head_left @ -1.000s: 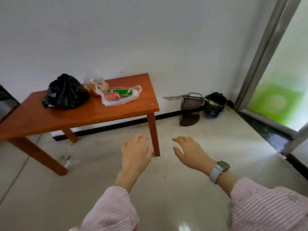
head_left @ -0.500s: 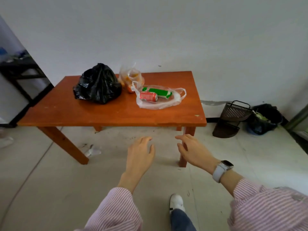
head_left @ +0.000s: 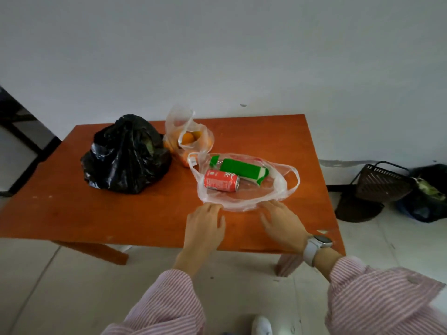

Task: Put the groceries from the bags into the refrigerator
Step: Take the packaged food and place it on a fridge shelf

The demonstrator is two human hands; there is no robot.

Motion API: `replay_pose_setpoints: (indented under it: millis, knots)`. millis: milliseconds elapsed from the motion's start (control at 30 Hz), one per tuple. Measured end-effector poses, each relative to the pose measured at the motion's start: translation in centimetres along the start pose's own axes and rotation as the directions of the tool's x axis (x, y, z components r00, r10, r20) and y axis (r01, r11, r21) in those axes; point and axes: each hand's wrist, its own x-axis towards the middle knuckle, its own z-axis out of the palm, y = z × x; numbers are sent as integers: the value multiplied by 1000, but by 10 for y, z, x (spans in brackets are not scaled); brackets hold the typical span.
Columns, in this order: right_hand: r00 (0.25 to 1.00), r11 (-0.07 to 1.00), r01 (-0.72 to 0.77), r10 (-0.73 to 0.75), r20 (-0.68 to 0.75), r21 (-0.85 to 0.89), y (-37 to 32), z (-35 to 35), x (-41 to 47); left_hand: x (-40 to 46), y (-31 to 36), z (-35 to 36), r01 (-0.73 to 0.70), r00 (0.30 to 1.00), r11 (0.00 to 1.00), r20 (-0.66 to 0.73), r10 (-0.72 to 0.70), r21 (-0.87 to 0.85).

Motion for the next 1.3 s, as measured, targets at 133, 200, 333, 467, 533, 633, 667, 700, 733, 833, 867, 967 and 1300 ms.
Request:
replay_pose_setpoints:
  millis: [133,200,333,467,533,633,667,700,733,833,867,967,1300]
  knots:
    - [998,998,-54,53,43,33,14,5,50,50,-16,22,32,997,998,77,-27,-59]
    - [996,995,-76,73,50,57,16,9,71,73,-21,33,34,995,997,95,-28,-65]
    - [997,997,-80,80,2,23,18,21,119,121,-32,49,-37,994,999,105,34,28]
    - [991,980,-131,134,11,-150,28,27,171,171,-47,57,-216,963,964,196,184,156]
    - [981,961,-152,175,80,-231,33,31,191,189,-53,63,-304,925,933,296,240,194]
    - [956,923,-159,233,180,-350,39,34,207,209,-62,73,-390,885,895,354,301,215]
    - [955,908,-143,231,186,-393,40,34,210,214,-64,74,-414,877,884,354,325,216]
    - [958,893,-124,221,182,-433,41,34,211,219,-67,75,-436,869,874,353,347,216]
    - [961,879,-110,213,177,-463,40,33,212,222,-68,75,-450,862,868,357,361,209]
    - [957,871,-95,212,196,-482,41,31,218,226,-65,71,-398,885,907,317,340,138]
    - [953,876,-84,210,219,-475,42,29,220,225,-63,66,-338,911,938,278,304,82]
    - [951,928,-125,213,223,-351,41,17,223,224,-63,53,-95,978,962,157,138,-256]
    - [915,689,-366,388,107,626,21,-59,178,222,-47,10,-9,1000,726,1,13,-688]
